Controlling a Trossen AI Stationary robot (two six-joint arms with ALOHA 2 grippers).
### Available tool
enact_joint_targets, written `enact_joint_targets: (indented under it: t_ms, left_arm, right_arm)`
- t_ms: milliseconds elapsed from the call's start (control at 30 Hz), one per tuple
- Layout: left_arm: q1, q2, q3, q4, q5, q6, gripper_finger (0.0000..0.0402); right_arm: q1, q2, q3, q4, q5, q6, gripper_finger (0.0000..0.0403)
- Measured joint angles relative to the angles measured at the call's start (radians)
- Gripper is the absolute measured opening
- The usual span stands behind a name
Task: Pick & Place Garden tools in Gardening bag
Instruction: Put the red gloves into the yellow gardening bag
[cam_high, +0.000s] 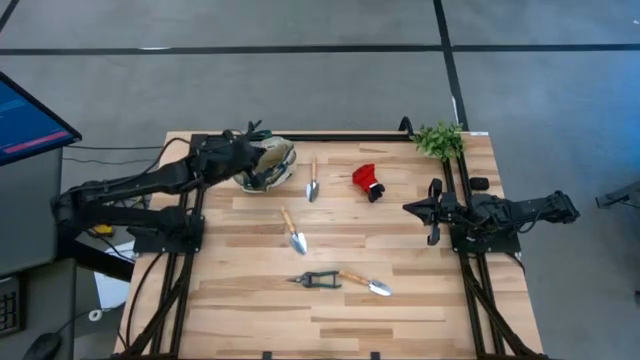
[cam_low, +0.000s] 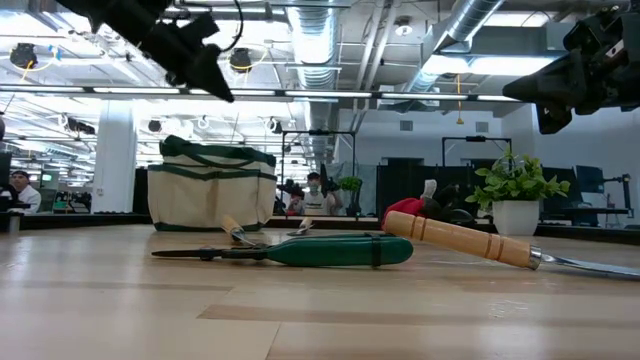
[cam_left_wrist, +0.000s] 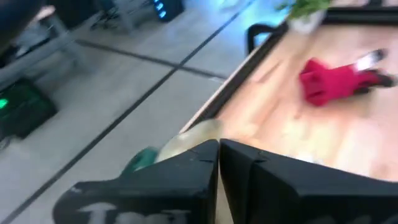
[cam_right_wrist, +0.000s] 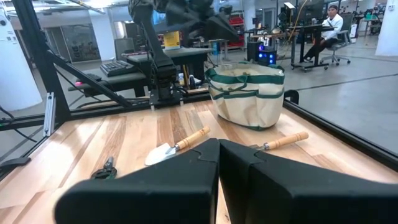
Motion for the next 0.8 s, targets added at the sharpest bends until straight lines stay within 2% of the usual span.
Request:
enact_joint_targets:
  t_ms: [200,333,800]
  left_arm:
    - [-0.151,0.009,0.0,-0.004,-0.027,0.04,0.0002]
    - [-0.207,0.009,0.0,-0.002,-0.028,0.065,0.0002]
    - [-0.22,0.009,0.0,0.004,-0.029,0.064,0.0002]
  right_arm:
    - [0.0,0.0,0.0,0.0,0.003,0.0,0.0]
    - [0.0,0.0,0.0,0.0,0.006,0.0,0.0]
    - [0.0,0.0,0.0,0.001,0.007,0.0,0.0]
